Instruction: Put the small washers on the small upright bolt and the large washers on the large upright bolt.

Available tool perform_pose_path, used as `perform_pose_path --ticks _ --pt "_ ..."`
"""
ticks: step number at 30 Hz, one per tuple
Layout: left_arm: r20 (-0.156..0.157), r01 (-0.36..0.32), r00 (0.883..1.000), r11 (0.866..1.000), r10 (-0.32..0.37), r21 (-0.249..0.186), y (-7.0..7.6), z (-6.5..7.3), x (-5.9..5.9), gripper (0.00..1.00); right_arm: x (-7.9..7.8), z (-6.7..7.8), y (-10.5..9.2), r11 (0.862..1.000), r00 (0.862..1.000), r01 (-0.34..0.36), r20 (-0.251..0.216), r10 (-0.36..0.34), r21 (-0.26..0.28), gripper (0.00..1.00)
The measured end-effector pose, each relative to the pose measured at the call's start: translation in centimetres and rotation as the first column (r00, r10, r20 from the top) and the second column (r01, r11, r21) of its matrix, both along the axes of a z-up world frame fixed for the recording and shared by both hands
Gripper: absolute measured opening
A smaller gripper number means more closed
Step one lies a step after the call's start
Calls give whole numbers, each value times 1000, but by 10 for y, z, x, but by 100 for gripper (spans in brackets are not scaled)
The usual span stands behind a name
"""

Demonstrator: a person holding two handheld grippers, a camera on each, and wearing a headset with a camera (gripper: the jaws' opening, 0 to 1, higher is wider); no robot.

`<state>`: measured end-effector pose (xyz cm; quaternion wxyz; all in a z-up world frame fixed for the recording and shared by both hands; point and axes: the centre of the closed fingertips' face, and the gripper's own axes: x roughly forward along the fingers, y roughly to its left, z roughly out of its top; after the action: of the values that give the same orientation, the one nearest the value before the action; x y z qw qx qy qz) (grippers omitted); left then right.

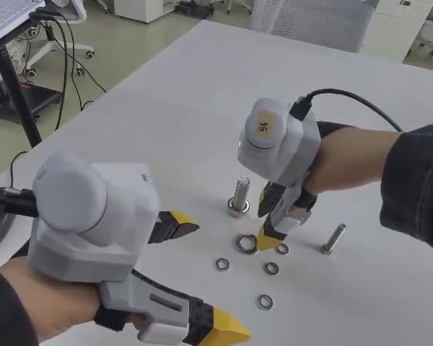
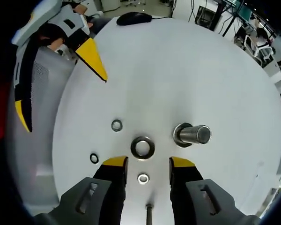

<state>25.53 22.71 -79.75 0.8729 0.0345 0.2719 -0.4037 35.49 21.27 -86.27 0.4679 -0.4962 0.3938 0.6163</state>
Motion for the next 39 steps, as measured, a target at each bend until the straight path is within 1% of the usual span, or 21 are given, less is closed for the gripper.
perform_pose_path --ticks 4,7,14,19,25,32,39 --pt "2 -2 1000 1000 2 1 0 0 0 85 -6 -5 3 1000 1000 -6 -10 6 0 37" --pt "5 -4 1000 1000 4 1 0 1 1 85 -8 -10 4 1000 1000 -12 -9 12 -3 37" --pt "6 -7 1000 1000 7 -1 0 1 2 85 -10 -13 6 1000 1000 -15 -15 15 -1 37" --pt "7 -8 1000 1000 8 -2 -1 0 3 85 -10 -16 6 999 1000 -31 0 31 -8 36" --pt "8 -9 1000 1000 9 -5 -1 0 3 85 -9 -17 6 999 1000 -31 6 31 -8 35" --pt "8 -9 1000 1000 9 -6 -1 0 4 85 -9 -17 5 999 999 -47 25 47 -19 35" --pt "8 -11 1000 1000 11 -8 -1 1 4 85 -9 -17 5 999 998 -50 24 50 -18 34"
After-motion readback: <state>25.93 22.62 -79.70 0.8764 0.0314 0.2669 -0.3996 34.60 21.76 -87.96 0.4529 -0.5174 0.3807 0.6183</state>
